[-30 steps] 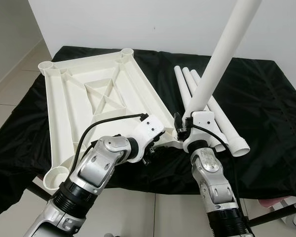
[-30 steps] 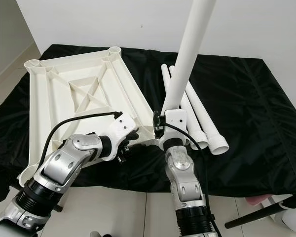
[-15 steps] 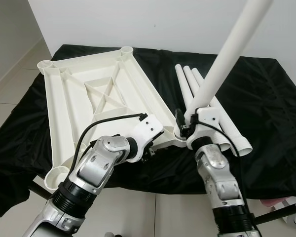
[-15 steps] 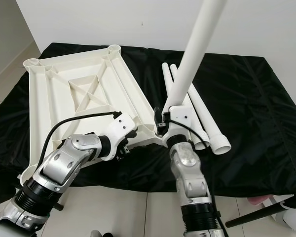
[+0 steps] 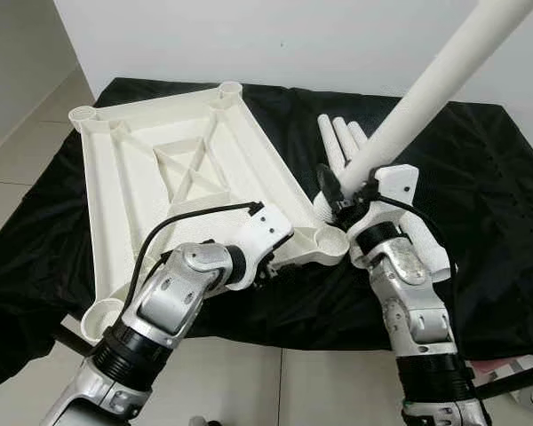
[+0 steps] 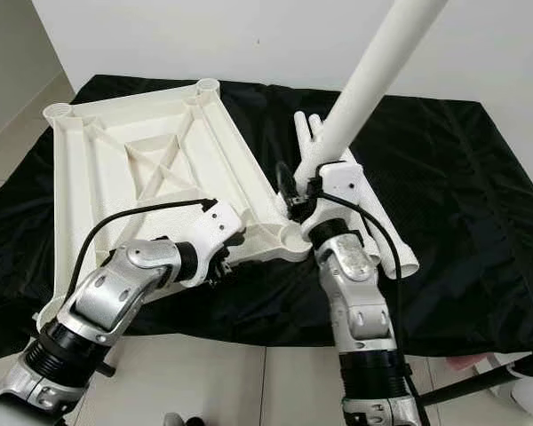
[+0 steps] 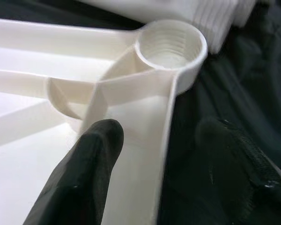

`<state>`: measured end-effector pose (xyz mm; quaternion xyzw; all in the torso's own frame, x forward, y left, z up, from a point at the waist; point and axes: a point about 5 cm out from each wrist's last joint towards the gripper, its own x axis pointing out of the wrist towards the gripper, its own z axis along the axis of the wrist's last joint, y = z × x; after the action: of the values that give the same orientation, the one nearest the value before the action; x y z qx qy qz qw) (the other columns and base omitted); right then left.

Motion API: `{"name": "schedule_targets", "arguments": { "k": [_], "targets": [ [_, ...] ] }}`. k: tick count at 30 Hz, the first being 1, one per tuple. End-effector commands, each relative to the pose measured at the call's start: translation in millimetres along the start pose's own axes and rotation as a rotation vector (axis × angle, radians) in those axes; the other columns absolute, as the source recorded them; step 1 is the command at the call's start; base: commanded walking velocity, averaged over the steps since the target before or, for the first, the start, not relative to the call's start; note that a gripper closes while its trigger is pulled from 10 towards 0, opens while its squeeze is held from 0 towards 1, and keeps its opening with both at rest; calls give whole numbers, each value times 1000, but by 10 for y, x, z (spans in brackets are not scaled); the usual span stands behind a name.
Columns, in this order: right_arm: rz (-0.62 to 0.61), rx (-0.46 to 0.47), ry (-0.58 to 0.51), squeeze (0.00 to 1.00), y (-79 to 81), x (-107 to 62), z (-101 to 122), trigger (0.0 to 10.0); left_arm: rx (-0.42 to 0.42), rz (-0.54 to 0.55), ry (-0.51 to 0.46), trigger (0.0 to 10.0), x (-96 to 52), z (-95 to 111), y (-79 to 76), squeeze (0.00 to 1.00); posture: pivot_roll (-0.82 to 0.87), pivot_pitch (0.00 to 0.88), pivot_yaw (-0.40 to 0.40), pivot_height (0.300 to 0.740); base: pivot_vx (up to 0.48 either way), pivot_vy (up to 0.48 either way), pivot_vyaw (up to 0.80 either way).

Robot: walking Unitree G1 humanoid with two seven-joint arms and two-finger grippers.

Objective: Building children table

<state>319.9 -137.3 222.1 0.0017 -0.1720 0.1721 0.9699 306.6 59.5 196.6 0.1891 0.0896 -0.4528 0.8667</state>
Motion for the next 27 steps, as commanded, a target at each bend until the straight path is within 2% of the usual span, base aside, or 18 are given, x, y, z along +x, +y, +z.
{"name": "schedule_targets", "arguments": {
  "k": [1,5,7,10,11,16,19,20,22,24,27],
  "targets": [
    [38,4,17,0,-40,16,5,10000,0,47,-25,10000,-82,38,131,0,-81,136,19,740,0,0,0],
    [52,2,26,0,-61,18,3,10000,5,51,-34,10000,-109,58,161,0,-81,136,19,740,0,0,0],
    [138,-4,61,0,-123,28,-10,10000,-32,45,-144,10000,-210,258,260,0,-73,119,11,740,0,0,0],
    [178,-40,73,0,-172,44,-5,10000,-67,31,-198,10000,-238,350,286,0,-70,112,7,740,0,0,0],
    [199,-36,79,0,-175,47,-8,10000,-79,24,-213,10000,-237,368,287,1000,-68,108,5,740,0,0,0],
    [249,-9,89,0,-190,60,-5,10000,-96,-11,-258,10000,-237,456,269,1000,-67,103,1,740,0,0,0],
    [275,17,104,0,-207,57,-16,10000,-96,-24,-306,10000,-258,577,279,1000,-64,93,-1,740,0,0,0],
    [293,27,114,0,-210,52,-26,10000,-93,-42,-331,10000,-273,635,273,0,-62,87,-3,740,0,0,0],
    [360,61,132,0,-200,29,-39,10000,-79,-80,-373,10000,-302,726,257,0,-62,83,-3,740,0,0,0],
    [367,65,133,0,-199,26,-39,10000,-77,-82,-375,10000,-303,731,257,0,-62,83,-3,740,0,0,0],
    [419,57,150,0,-219,18,-42,10000,-95,-123,-422,10000,-333,848,276,0,-62,74,-1,740,0,0,0]
  ]
}}
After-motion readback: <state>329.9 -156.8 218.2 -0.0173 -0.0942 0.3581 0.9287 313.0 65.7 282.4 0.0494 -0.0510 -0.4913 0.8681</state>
